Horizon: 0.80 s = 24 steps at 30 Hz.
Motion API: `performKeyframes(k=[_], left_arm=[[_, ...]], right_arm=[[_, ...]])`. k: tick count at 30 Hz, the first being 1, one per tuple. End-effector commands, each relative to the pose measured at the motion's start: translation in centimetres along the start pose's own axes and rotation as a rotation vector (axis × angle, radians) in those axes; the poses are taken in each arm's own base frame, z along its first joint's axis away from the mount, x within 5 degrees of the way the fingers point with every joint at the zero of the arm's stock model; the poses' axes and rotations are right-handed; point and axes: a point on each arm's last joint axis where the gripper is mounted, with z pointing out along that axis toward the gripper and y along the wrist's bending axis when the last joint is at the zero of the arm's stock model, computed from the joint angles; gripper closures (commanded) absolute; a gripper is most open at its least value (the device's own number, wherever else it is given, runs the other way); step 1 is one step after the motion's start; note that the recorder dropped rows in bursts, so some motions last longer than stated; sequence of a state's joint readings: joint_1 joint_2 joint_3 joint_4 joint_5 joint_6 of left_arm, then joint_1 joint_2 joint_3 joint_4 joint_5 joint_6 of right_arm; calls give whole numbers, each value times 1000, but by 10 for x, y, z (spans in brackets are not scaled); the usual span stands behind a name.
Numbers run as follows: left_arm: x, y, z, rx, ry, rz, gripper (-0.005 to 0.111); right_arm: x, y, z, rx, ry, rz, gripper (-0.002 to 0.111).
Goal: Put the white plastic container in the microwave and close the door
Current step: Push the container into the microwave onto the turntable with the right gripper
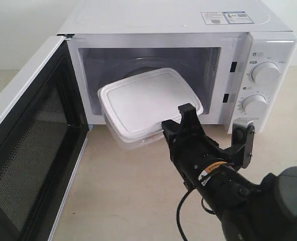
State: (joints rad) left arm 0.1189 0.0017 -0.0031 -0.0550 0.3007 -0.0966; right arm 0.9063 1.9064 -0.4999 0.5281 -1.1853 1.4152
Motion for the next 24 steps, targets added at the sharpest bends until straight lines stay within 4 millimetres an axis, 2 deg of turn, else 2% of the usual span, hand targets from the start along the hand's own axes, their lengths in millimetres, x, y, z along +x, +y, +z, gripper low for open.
performKeyframes(k=[1,10,16,24], left_arm=[[1,0,0,3,1,-16,102],[1,0,0,3,1,-16,102],[1,0,0,3,1,-16,102],[1,0,0,3,1,-16,102]], right_arm=[[-1,12,8,-62,-92,55,108],[9,25,33,-29,-150,19,108],[14,22,47,-9,-183,52,108],[4,20,54,5,-249,30,108]])
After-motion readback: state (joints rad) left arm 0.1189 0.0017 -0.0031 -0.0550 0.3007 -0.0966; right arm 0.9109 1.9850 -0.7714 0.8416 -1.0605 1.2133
